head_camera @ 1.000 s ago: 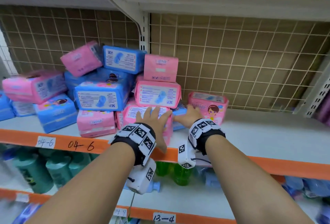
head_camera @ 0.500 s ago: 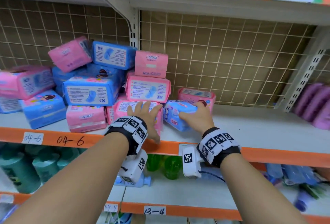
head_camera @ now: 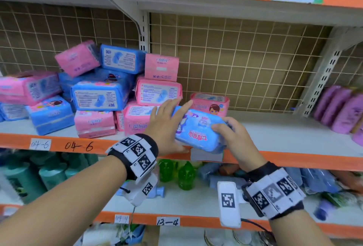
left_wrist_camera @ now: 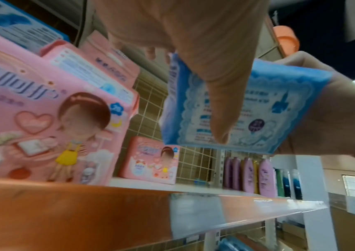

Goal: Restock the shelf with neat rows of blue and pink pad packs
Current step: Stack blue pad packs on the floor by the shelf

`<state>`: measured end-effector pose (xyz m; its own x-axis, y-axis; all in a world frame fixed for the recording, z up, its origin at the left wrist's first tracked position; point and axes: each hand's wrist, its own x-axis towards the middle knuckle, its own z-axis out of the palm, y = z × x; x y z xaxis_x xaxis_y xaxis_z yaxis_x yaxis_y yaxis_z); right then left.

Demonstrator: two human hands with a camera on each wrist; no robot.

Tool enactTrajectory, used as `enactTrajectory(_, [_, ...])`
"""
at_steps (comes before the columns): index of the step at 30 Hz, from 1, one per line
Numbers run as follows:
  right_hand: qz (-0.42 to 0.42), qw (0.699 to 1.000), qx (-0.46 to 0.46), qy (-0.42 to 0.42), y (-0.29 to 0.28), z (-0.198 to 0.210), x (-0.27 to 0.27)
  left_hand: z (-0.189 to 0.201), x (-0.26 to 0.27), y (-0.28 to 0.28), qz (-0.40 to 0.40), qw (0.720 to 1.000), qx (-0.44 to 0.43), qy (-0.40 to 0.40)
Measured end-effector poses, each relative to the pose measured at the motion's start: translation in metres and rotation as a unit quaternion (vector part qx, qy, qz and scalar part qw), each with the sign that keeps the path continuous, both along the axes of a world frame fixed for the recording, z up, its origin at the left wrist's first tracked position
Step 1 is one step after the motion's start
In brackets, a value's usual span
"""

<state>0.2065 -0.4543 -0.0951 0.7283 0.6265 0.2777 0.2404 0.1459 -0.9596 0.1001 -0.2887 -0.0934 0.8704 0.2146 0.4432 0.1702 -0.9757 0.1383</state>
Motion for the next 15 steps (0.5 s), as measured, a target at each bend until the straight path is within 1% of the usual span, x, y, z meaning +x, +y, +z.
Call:
enactTrajectory(3, [0.045,0.999,-0.017,0.003,-0.002,0.004,-0.008,0.009,-0.009,-0.007,-0.065,0.996,-0.011,-0.058])
enactTrajectory(7, [0.124,0.991,-0.048,0.008,-0.007,0.002,-0.011,0.009,-0.032,-0.004,-0.111,0.986,0.052,-0.111])
enactTrajectory(8, [0.141,0.988,-0.05,0.027,-0.006,0.0,-0.011,0.006,-0.039,-0.003,-0.121,0.983,0.074,-0.113])
enactTrajectory(10, [0.181,0.978,-0.04,0.094,0.001,-0.004,-0.014,-0.001,-0.052,-0.001,-0.136,0.979,0.121,-0.096])
enactTrajectory(12, [0.246,0.956,-0.024,0.16,0.014,-0.009,-0.024,-0.006,-0.061,0.0,-0.141,0.978,0.139,-0.07])
enactTrajectory(14, [0.307,0.933,-0.01,0.186,0.029,-0.015,-0.037,-0.008,-0.069,0.003,-0.123,0.98,0.143,-0.064])
enactTrajectory(15, [0.323,0.926,0.0,0.194,0.036,-0.019,-0.042,-0.01,-0.073,0.004,-0.099,0.982,0.144,-0.065])
